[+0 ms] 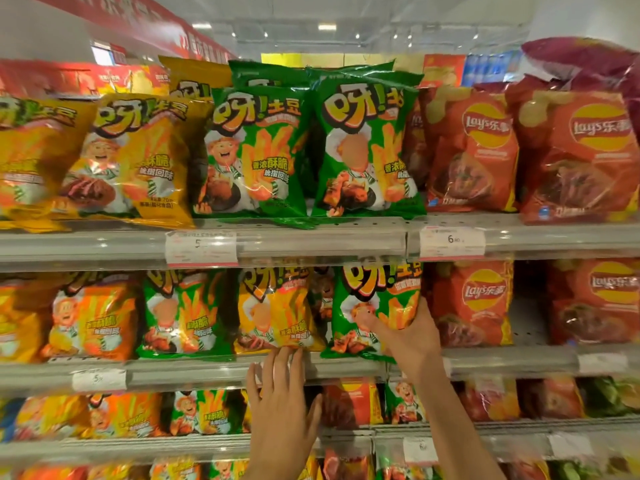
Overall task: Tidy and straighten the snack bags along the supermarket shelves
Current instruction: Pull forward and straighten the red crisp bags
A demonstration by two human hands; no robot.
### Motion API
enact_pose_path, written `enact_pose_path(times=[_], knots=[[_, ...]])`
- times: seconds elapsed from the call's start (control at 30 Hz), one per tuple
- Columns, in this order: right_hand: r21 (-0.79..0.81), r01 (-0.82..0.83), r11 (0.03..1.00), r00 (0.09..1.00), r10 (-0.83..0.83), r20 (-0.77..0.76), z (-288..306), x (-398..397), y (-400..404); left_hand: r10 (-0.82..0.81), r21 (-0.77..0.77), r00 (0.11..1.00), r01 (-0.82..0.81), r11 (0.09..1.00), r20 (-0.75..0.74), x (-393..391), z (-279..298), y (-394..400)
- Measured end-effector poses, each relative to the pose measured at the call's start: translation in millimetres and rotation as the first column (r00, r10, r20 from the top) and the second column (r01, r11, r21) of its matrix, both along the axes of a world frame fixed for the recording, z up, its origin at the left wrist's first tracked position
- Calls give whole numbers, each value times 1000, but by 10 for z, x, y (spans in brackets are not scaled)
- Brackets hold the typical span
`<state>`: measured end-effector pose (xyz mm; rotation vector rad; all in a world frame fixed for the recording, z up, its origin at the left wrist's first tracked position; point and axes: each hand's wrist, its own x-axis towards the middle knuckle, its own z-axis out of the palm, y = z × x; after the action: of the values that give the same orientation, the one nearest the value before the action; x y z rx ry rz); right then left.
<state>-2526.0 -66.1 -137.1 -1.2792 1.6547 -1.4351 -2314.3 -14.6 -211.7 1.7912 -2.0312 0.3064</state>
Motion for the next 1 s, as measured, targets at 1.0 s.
enact_pose_path(times=[1.0], knots=[[36,-268,963,963,269,-10,-168,-105,-429,12,-40,1000,-12,999,-2,-66,-43,-42]])
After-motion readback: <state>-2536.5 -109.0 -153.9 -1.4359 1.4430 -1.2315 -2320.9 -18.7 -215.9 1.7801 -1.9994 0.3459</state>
